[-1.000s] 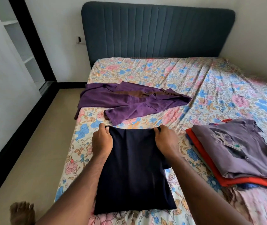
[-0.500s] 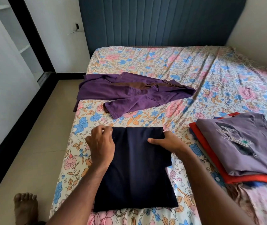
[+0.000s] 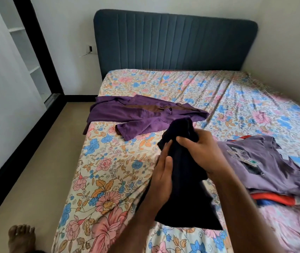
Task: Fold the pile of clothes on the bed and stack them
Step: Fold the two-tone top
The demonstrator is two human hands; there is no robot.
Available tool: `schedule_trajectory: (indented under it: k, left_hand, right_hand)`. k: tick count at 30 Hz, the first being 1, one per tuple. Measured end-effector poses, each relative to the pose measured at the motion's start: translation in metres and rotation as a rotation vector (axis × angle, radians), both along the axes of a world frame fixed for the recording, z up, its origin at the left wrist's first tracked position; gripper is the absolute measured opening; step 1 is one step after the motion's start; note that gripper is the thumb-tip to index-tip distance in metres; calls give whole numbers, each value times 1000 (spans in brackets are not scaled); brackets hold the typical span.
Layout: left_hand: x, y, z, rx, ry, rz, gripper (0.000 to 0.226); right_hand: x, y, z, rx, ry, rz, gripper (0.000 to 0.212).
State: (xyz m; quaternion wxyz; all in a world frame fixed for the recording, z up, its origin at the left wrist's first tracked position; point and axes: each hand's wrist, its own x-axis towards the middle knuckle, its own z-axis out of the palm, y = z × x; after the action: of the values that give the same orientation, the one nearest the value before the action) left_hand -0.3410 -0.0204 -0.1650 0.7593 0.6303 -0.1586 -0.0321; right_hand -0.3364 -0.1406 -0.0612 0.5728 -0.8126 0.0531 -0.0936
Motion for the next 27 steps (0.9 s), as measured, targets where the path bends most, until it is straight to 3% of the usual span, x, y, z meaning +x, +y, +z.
schedule_trajectory:
  k: [3, 7, 8, 11, 13, 17, 21, 24, 27]
  left_hand:
    - [-20, -11, 28, -302, 64, -23, 51]
    - [-35, 13, 26, -595, 488, 19, 50]
    - [-39, 27, 20, -589, 543, 102, 45]
    - [-50, 89, -3, -203, 555, 527, 21]
    - [-54, 144, -41, -19, 591, 752, 19]
    - [-62, 207, -102, 87, 667, 808, 52]
    - [-69, 190, -73, 196, 574, 887, 55]
    - [-75, 180, -63, 317, 470, 858, 51]
    - [-73, 178, -70, 361, 430, 857, 40]
  right_hand:
    - [-15, 25, 56, -419, -48, -2, 19]
    - [-26, 88, 72, -725, 11, 42, 6]
    - [-25, 107, 59, -766, 37, 55, 14]
    - [-21, 165, -6, -764, 189, 162, 27]
    - [-23, 203, -64, -729, 275, 258, 28]
    - [-32, 250, -132, -735, 281, 378, 27]
    - [-28, 228, -122, -584, 217, 457, 33]
    - [-20, 170, -101, -367, 84, 253, 21]
    - [0, 95, -107, -445, 55, -109, 18]
